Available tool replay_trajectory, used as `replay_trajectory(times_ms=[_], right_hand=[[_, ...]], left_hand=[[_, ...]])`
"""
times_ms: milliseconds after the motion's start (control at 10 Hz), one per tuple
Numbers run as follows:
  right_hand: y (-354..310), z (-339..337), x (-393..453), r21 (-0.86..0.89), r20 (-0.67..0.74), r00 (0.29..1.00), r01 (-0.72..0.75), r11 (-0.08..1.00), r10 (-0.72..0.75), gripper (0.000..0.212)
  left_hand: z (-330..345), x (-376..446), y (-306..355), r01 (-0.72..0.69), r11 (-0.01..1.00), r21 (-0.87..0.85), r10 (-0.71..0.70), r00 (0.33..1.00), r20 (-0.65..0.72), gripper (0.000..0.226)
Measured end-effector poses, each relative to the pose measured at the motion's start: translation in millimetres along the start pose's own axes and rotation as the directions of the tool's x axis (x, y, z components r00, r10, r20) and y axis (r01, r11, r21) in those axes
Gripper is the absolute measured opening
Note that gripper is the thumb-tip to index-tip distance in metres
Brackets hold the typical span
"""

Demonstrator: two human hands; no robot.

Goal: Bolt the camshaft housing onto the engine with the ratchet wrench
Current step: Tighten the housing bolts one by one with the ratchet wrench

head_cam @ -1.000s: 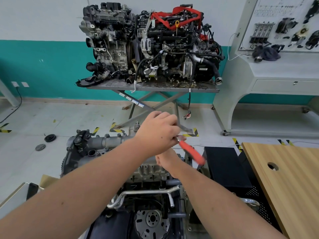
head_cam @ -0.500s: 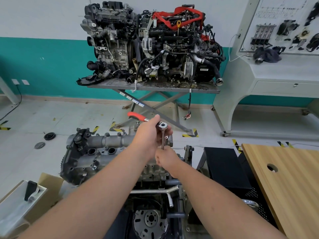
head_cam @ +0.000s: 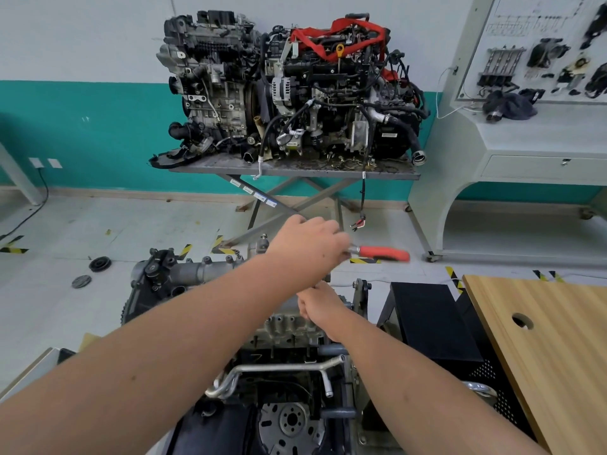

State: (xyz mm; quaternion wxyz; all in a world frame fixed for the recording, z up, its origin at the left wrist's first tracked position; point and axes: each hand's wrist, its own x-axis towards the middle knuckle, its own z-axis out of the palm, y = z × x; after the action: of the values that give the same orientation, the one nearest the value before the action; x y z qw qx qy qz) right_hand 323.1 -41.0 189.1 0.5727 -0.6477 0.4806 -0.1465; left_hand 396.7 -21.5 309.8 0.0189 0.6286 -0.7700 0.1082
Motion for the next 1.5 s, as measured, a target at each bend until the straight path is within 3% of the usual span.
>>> replay_trajectory(times_ms=[100,200,300,400,500,600,800,900,1000,1100,1200,1300,1400,1500], right_hand=[[-1.4,-0.3,-0.4,-0.014,0.011,1.000,0.011,1.000,-0.011,0.022],[-1.5,-1.0,3.5,0.118,-0.025,0.999,-0.027,0.993,0.030,0.022],[2.7,-1.0,1.2,0.008,-0.005,0.999,0.038,0.999,-0.038,0.026],[7.7,0.8,5.4,0.042,0.011,0.998,0.069,0.997,-0.069,0.027],[4.3,-0.1,3.9,0.071,0.008,1.000,0.022,0.997,-0.023,0.032],[3.0,-0.8,3.7,0.099,0.007,0.999,-0.035,0.995,0.034,0.033],[0.5,-2.1,-0.9,0.017,0.009,1.000,-0.019,1.000,0.018,0.052],[1.0,-3.1,-1.0,0.017,0.017,1.000,-0.010,1.000,0.009,0.055],[1.9,-2.7,-1.0,-0.019,-0.001,1.000,0.008,1.000,-0.008,0.055],[-0.3,-2.1,-2.0,-0.053,-0.002,1.000,0.011,0.999,-0.011,0.056],[-5.1,-2.5,-3.5,-0.077,0.014,1.000,-0.024,0.997,0.025,0.043],[-8.0,-2.0,-4.9,-0.109,0.022,1.000,-0.009,0.994,0.011,0.023],[-5.2,-0.3,-0.4,-0.123,-0.041,0.999,0.002,0.992,-0.008,0.030],[-1.7,-1.9,-2.9,-0.019,-0.047,0.999,0.008,1.000,-0.009,0.033]], left_hand=[[9.9,-16.8,-3.7,-0.142,0.990,0.015,0.141,0.960,-0.241,0.033],[27.7,-39.2,-9.2,-0.091,0.969,-0.231,-0.018,0.902,-0.431,0.045],[30.9,-47.9,4.9,0.034,0.092,-0.995,-0.385,0.923,-0.004,0.043],[31.7,-38.6,14.8,0.070,-0.265,-0.962,-0.485,0.852,0.195,0.039],[32.6,-32.5,15.0,0.112,-0.470,-0.876,-0.462,0.814,0.353,0.041],[32.8,-26.9,3.3,0.184,-0.563,-0.806,-0.394,0.797,0.458,0.040],[7.6,-4.6,-8.1,0.477,-0.308,-0.823,-0.428,0.703,0.568,0.017],[-1.2,0.9,-12.4,0.587,-0.107,-0.803,-0.420,0.705,0.571,0.014],[-13.6,10.6,-16.1,0.628,0.375,-0.682,-0.411,0.772,0.485,0.014],[-20.1,16.4,-11.3,0.486,0.762,-0.428,-0.351,0.865,0.357,0.023],[-8.3,11.1,-0.7,0.151,0.988,-0.006,-0.148,0.975,0.167,0.035],[5.4,-3.6,2.6,0.018,0.998,0.062,-0.015,0.998,-0.062,0.034],[30.9,-22.1,-1.6,-0.040,0.997,-0.068,0.005,0.891,-0.454,0.046],[47.0,-32.4,0.3,-0.014,0.969,-0.246,-0.125,0.832,-0.540,0.052]])
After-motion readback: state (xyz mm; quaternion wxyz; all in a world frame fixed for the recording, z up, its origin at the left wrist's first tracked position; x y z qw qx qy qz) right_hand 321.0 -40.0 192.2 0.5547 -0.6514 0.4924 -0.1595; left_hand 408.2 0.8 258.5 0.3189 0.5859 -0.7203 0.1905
